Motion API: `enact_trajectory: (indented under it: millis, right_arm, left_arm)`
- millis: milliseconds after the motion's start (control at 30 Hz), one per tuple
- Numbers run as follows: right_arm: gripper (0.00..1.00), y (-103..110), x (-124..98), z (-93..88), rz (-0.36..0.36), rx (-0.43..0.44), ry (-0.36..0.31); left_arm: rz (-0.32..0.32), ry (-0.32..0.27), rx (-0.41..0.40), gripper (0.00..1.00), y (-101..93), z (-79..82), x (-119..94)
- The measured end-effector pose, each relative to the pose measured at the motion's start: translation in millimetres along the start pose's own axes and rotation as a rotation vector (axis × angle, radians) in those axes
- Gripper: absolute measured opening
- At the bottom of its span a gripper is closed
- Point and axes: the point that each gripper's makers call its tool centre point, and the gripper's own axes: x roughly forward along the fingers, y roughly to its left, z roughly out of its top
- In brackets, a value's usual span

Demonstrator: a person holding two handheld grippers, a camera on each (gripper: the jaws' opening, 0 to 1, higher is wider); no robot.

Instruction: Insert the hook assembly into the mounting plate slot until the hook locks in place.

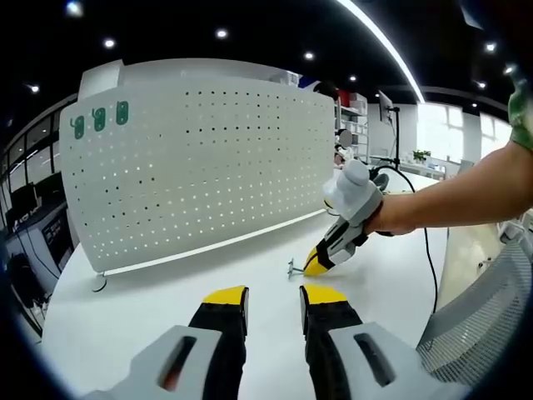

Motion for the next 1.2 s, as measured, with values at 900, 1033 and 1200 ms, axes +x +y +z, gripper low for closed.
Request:
enact_trajectory:
  millis: [900,1033,1200]
  right_arm:
    - [0.02,26.0,-16.1,5.9,0.033,-0.025,0.017]
    - [0.02,31.4,-18.5,5.8,0.039,-0.031,0.021]
    - [0.02,36.9,-20.9,6.6,0.046,-0.039,0.02]
  left_arm:
    - [-0.097,0.048,0.118,0.24,-26.0,-5.1,48.5]
    - [-0.113,0.063,0.129,0.24,-31.3,-11.0,55.6]
    - [-0.118,0.094,0.152,0.24,-29.0,-21.7,67.2]
